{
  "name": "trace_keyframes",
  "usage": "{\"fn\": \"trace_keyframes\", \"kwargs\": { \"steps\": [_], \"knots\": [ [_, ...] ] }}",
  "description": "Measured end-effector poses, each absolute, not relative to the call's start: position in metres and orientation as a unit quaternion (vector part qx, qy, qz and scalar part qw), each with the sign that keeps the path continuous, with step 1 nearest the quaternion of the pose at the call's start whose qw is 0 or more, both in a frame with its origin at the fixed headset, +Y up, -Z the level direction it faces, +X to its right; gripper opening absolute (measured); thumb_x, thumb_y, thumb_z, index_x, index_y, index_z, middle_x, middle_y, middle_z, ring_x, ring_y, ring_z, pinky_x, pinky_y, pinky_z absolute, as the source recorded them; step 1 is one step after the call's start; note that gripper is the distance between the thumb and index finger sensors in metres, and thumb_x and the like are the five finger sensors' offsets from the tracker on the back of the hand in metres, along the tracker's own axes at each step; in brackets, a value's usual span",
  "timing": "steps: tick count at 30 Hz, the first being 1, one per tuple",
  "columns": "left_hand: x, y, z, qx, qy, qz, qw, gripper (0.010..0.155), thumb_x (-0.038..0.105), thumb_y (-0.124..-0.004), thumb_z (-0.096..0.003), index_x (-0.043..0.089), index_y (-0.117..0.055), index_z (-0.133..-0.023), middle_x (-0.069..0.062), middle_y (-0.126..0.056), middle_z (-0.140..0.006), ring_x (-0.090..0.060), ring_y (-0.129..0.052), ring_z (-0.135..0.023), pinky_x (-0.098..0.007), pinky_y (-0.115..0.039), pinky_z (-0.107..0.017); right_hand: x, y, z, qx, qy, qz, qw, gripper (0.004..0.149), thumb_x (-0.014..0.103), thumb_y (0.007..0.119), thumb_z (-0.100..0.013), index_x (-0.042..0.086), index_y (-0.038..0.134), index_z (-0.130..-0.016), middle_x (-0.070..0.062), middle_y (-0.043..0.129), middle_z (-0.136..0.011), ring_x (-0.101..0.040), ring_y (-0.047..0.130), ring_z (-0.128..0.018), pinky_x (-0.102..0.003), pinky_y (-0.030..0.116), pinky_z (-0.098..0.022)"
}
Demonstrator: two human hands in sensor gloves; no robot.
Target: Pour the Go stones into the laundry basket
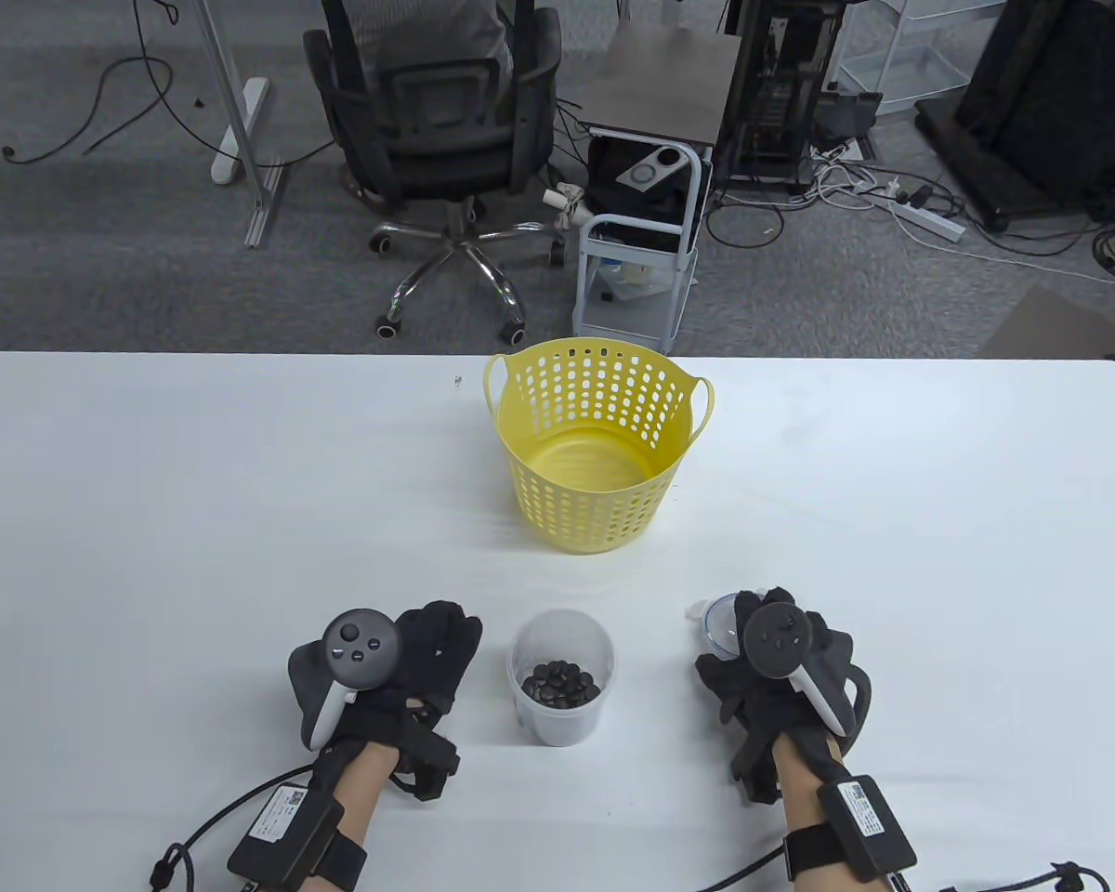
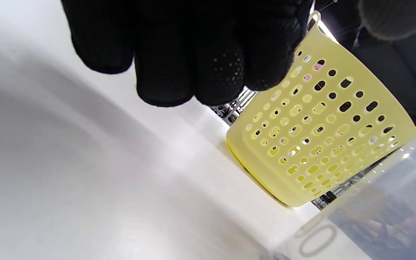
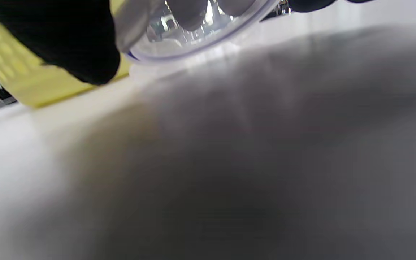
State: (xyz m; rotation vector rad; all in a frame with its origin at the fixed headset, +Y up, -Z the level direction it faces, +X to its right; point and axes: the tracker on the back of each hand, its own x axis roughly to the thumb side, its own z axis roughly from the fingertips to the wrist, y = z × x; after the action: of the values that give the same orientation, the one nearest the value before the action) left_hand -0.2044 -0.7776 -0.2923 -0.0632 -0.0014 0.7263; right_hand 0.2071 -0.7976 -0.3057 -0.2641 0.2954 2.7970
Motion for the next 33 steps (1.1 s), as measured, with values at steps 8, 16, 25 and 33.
{"fn": "trace_keyframes", "kwargs": {
  "steps": [8, 16, 25, 33],
  "knots": [
    [-0.195, -0.777, -0.296, -0.061, -0.054, 0.296, 0.952, 0.065, 0.069, -0.074, -0.0419, 0.034, -0.071, -0.096, 0.002, -0.084, -0.096, -0.030, -0.089, -0.086, -0.055, -0.072, -0.064, 0.205, -0.797, -0.306, -0.085, 0.111, 0.977, 0.161, 0.091, 0.056, 0.093, -0.039, 0.021, 0.044, -0.107, -0.020, 0.031, -0.116, -0.066, 0.031, -0.100, -0.075, 0.039, -0.069],
    [-0.184, -0.777, -0.297, -0.107, -0.107, 0.235, 0.960, 0.070, 0.057, -0.091, -0.0404, 0.037, -0.062, -0.101, 0.005, -0.074, -0.106, -0.028, -0.083, -0.093, -0.055, -0.069, -0.068, 0.171, -0.779, -0.300, 0.100, 0.090, 0.959, 0.250, 0.090, 0.046, 0.102, -0.035, 0.020, 0.052, -0.105, -0.016, 0.054, -0.112, -0.058, 0.055, -0.099, -0.070, 0.048, -0.069],
    [-0.165, -0.782, -0.291, -0.149, -0.203, 0.195, 0.948, 0.099, 0.065, -0.099, -0.0298, 0.036, -0.046, -0.108, 0.003, -0.060, -0.116, -0.028, -0.073, -0.104, -0.057, -0.064, -0.072, 0.139, -0.783, -0.291, 0.190, 0.151, 0.924, 0.296, 0.096, 0.050, 0.103, -0.033, 0.020, 0.049, -0.106, -0.015, 0.056, -0.112, -0.055, 0.059, -0.100, -0.070, 0.049, -0.069],
    [-0.147, -0.782, -0.284, -0.143, -0.231, 0.208, 0.940, 0.102, 0.069, -0.093, -0.0305, 0.031, -0.040, -0.109, -0.001, -0.061, -0.117, -0.030, -0.075, -0.105, -0.057, -0.066, -0.071, 0.116, -0.787, -0.285, 0.214, 0.129, 0.908, 0.335, 0.098, 0.050, 0.101, -0.034, 0.014, 0.046, -0.106, -0.016, 0.059, -0.110, -0.052, 0.068, -0.096, -0.069, 0.053, -0.068]
  ]
}}
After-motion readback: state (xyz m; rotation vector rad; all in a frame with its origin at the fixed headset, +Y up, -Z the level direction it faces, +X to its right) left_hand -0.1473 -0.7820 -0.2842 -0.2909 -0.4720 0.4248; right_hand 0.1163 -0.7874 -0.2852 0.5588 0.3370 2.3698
